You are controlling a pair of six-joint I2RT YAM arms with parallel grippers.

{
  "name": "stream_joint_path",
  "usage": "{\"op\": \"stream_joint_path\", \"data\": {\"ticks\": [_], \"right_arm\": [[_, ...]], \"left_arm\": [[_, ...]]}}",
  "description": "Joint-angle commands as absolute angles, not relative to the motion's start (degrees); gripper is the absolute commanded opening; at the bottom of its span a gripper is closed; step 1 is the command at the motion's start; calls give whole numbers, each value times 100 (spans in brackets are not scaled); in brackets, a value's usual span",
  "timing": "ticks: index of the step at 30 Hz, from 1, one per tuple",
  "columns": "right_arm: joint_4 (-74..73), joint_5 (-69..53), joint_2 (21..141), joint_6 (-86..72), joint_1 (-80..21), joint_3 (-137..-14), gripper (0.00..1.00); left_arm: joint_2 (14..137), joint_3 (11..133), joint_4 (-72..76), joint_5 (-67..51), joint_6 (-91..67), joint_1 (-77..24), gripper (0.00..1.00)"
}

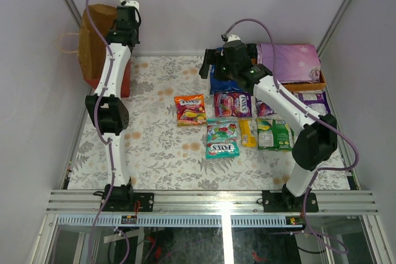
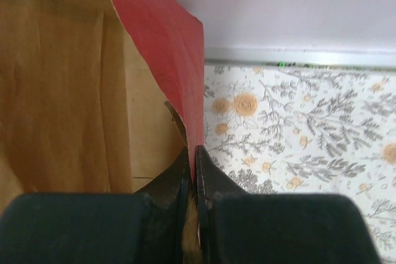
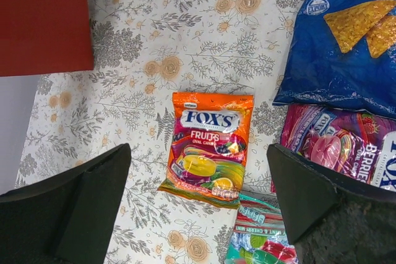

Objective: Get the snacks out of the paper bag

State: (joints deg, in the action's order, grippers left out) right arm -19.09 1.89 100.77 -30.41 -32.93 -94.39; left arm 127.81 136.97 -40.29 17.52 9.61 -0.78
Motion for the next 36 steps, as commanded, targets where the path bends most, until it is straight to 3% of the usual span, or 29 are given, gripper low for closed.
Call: {"op": "stream_joint_path", "data": {"ticks": [1, 8, 13, 36], "right_arm": [[-1911, 12, 10124, -2961, -3261, -9786, 99], [-1933, -64, 10194, -2941, -3261, -9886, 99], [-2056, -132, 10331, -2927, -3261, -10078, 99], [-2411, -274, 10827, -2931, -3268, -10742, 99]], "left_arm": [[12682, 14234, -3611, 1675, 560, 141, 0], [12783, 14259, -4153, 1918, 810, 251, 0], [12749, 14208, -4596, 1232, 1051, 462, 0], [12888, 13478, -4593, 1529, 1983, 506, 0]]}}
